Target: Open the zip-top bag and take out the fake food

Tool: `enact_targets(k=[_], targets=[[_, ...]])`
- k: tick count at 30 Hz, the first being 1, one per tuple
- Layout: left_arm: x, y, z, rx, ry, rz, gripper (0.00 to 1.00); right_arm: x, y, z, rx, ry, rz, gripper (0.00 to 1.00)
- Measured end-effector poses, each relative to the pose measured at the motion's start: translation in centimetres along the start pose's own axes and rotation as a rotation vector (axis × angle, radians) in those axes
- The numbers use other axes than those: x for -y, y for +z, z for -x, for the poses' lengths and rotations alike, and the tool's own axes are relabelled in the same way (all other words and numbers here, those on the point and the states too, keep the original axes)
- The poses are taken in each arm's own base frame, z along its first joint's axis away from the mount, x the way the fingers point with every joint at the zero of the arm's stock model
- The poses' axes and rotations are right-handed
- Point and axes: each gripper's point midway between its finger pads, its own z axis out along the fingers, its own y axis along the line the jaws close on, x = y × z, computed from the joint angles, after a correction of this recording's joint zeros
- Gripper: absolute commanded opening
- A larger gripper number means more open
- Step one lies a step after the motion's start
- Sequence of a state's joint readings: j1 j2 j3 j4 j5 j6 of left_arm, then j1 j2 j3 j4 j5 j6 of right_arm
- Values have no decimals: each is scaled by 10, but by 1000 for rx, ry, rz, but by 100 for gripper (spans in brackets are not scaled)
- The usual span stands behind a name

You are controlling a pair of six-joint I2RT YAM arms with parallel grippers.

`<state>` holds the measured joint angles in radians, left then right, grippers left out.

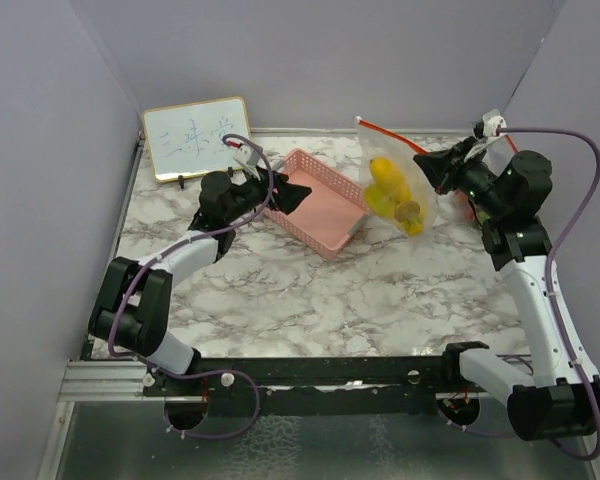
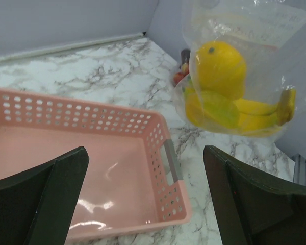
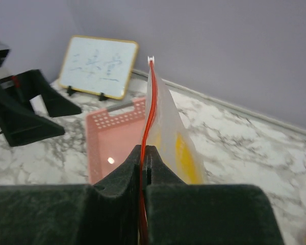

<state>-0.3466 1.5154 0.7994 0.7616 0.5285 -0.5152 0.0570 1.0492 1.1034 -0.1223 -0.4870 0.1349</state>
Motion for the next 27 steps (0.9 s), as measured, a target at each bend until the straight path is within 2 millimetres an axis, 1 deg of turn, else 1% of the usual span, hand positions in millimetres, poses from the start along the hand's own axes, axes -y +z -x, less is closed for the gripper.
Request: enact_targets(k=[3,6,8,12,17,19,22,23,25,27], targets=[[20,10,25,25,64,-106,99,-31,-8,16,50,-27,157,1],[41,17,41,43,104,-231,99,-57,-13,26,80,-40,301,1],[56,21,46,51,110,-332,99,-67,-15,27,83,-38,367,1],[71,25,46,62,97,-482,99,-80,-14,25,70,-25,479,1],[76,32,45,73,71,-575,99,-87,-6,21,35,11,578,1],[80,32,50,84,73,-607,99,-88,-4,21,29,17,605,1],[88,32,62,112,85,-655,98,-91,-4,20,22,25,635,1],[92,31,66,118,91,-671,93,-92,-4,20,22,28,642,1],[95,29,71,124,90,-690,73,-93,-4,21,24,29,655,1],[99,27,75,126,88,-709,58,-94,-5,22,27,29,666,1]])
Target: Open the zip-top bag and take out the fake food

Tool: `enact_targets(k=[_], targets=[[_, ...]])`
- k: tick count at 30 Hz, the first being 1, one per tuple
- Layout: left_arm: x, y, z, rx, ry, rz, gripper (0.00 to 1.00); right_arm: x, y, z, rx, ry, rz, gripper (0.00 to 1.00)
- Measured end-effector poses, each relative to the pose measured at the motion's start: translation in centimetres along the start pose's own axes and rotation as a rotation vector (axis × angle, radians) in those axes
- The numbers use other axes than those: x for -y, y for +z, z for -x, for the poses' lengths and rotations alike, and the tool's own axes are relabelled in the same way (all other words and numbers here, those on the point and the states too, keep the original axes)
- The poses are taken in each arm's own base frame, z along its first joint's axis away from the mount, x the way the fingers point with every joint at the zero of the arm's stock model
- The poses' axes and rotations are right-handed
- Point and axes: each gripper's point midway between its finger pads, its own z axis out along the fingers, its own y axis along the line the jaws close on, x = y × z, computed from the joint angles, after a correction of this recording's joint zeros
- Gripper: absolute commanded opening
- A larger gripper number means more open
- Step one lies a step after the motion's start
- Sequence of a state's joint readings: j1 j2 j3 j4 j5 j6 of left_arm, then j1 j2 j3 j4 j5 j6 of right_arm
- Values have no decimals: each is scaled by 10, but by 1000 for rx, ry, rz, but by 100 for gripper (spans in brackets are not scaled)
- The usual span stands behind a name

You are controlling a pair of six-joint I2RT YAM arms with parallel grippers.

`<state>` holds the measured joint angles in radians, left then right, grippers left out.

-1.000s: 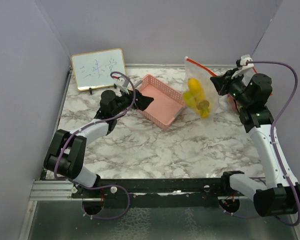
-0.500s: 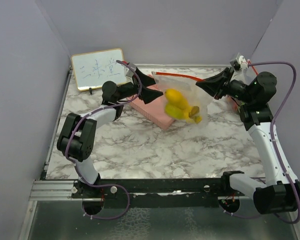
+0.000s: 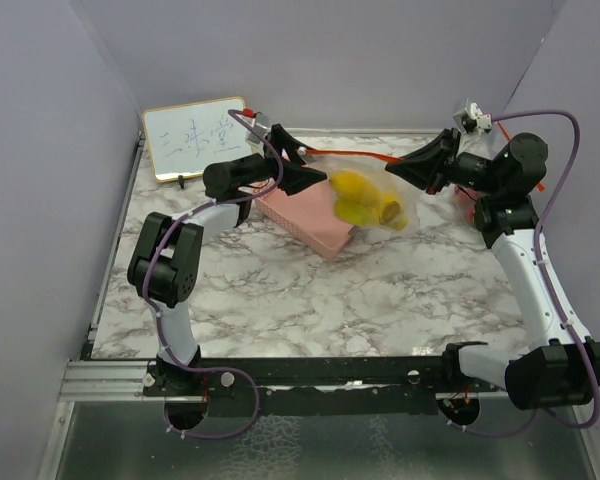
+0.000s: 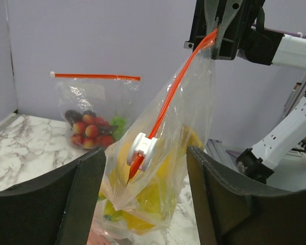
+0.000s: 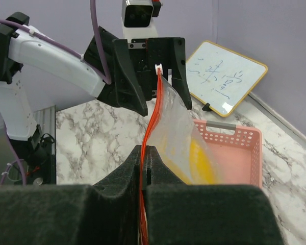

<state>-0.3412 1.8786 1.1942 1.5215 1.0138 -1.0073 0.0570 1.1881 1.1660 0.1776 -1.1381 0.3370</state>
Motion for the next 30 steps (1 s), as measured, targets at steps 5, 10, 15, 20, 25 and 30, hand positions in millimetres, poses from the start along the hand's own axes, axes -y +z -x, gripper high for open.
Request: enact_targets(k=[5,10,15,20,25,30], targets=[[2,-1,-3,-13,-62,-13,24,-1,1,3,10,-2,8,1],[-1,-7,-7,-22,-127,-1,0,0,2,4,19,14,11,1],[-1,-11,-9,-30,-168,7,0,2,2,0,13,36,8,5],[0,-17,-11,-59,-173,-1,0,6,2,-6,3,52,-9,39],[-3,-25,-9,-81,-181,3,0,19,1,-18,-5,83,-82,56],[-5,-32,-3,-78,-244,21,0,46,-3,-30,-15,129,-234,58]])
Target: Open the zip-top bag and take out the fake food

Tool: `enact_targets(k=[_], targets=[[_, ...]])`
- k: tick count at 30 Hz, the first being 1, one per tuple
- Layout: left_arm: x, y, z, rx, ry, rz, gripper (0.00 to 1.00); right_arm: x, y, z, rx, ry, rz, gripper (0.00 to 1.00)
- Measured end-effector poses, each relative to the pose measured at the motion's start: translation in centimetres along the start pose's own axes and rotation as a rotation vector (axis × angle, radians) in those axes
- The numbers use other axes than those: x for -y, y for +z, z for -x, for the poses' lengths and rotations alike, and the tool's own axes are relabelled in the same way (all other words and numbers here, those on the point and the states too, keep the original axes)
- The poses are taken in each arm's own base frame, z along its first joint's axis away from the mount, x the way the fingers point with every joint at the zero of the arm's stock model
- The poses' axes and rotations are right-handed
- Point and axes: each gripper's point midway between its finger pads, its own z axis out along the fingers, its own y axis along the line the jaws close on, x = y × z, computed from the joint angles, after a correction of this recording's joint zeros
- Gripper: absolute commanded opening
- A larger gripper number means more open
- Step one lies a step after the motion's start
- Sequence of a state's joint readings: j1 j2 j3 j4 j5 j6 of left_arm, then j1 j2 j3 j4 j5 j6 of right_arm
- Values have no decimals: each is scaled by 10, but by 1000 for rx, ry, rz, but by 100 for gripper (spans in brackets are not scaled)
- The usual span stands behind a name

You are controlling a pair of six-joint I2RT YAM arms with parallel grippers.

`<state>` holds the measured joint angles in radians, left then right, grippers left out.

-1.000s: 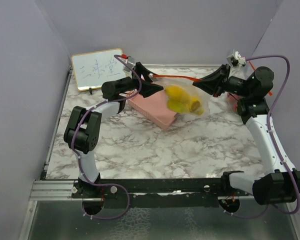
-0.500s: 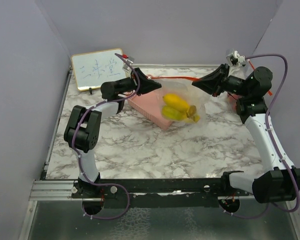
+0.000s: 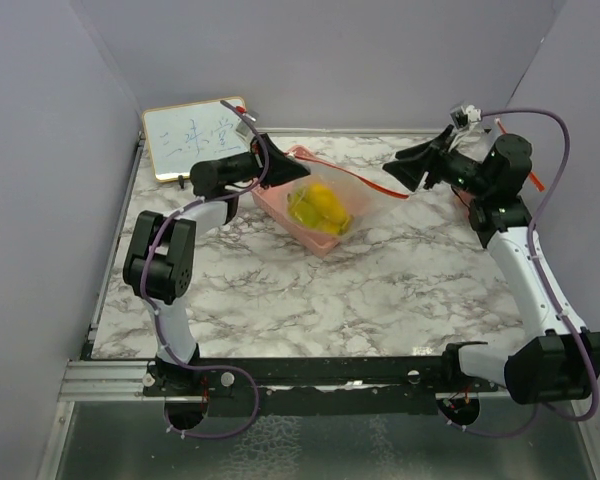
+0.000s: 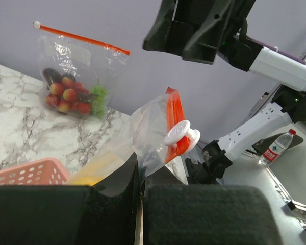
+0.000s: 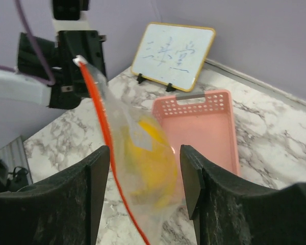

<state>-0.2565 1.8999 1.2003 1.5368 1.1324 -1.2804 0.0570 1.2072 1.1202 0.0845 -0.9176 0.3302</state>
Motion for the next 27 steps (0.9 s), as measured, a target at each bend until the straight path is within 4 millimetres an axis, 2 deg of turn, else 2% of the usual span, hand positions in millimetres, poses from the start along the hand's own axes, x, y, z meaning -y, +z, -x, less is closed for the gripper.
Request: enact_targets(k=[4,7,9,11,14,17,18,19,21,24,27], targets=[[11,-4,-3,1,-25,7,0,37,7,-10,-8,40,-137,60],[29,-4,5,6,5,-6,0,74,17,-35,-47,94,-224,61],[46,-2,15,12,49,-24,0,99,26,-62,-92,147,-263,60],[64,0,26,22,104,-43,0,124,34,-96,-144,209,-298,54],[86,2,40,41,180,-58,0,150,39,-139,-207,290,-346,51],[99,3,51,60,223,-54,0,165,44,-167,-244,322,-381,48],[101,4,54,68,233,-46,0,165,44,-167,-244,322,-381,44],[103,4,57,71,240,-39,0,170,49,-178,-264,334,-381,40],[105,5,60,73,247,-19,0,179,60,-184,-274,331,-376,30],[105,5,64,73,258,13,0,187,74,-190,-285,320,-370,22],[103,4,67,73,268,55,0,187,93,-204,-325,301,-354,19]])
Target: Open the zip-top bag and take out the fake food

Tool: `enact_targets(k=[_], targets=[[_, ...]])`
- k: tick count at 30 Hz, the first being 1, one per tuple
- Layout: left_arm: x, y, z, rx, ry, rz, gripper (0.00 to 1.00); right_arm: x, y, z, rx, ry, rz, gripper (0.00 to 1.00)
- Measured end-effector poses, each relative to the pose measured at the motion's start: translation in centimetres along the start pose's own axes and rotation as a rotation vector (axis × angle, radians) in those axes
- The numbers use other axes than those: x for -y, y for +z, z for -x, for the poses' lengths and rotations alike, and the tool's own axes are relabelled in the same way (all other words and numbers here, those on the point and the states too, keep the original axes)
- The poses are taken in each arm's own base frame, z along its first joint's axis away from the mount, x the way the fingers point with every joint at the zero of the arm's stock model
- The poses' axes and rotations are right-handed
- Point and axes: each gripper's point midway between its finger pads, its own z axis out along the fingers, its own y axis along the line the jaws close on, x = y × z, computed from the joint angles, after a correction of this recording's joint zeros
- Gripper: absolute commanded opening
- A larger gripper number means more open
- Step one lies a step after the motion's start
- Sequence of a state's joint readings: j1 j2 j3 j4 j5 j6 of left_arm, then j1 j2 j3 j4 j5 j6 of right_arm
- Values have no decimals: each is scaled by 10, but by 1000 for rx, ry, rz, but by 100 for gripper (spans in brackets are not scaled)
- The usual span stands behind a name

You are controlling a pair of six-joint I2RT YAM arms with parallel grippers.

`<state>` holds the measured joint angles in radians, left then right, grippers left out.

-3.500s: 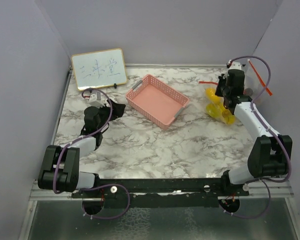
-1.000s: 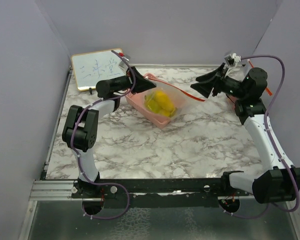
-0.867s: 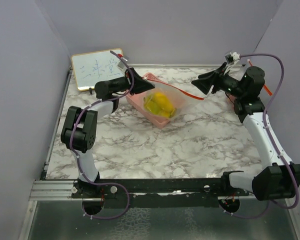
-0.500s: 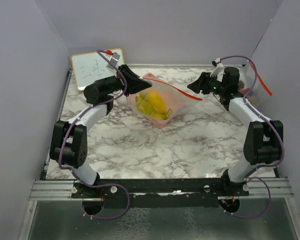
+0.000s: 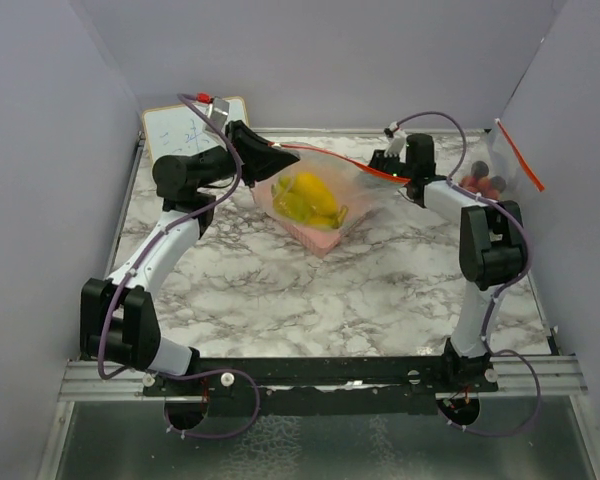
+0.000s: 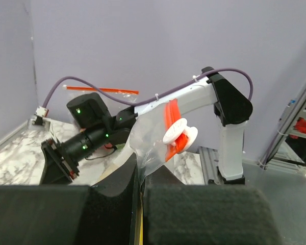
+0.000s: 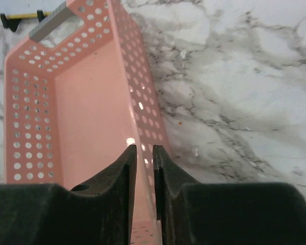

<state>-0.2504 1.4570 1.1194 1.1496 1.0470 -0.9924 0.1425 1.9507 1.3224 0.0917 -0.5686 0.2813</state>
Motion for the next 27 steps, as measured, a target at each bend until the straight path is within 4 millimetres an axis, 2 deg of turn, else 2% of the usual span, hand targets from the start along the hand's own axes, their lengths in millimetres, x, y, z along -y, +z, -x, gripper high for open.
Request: enact_targets(k=[4,10,18,20,23,27], targets=[[-6,-1,4,-3,42,70,0,-26,24,-33,-82,-29,48,19],[-20,-5,-2,-21,49,143,0,-75,39,-70,-154,-60,127,19],[-43,-9,-15,-42,35,217,0,-171,66,-118,-202,-137,265,19],[-47,-10,-17,-46,31,231,0,-193,75,-130,-218,-142,299,16],[-52,-12,-19,-50,31,254,0,-214,83,-139,-219,-120,329,3],[-58,-15,-20,-52,32,284,0,-228,84,-147,-229,-19,332,2]])
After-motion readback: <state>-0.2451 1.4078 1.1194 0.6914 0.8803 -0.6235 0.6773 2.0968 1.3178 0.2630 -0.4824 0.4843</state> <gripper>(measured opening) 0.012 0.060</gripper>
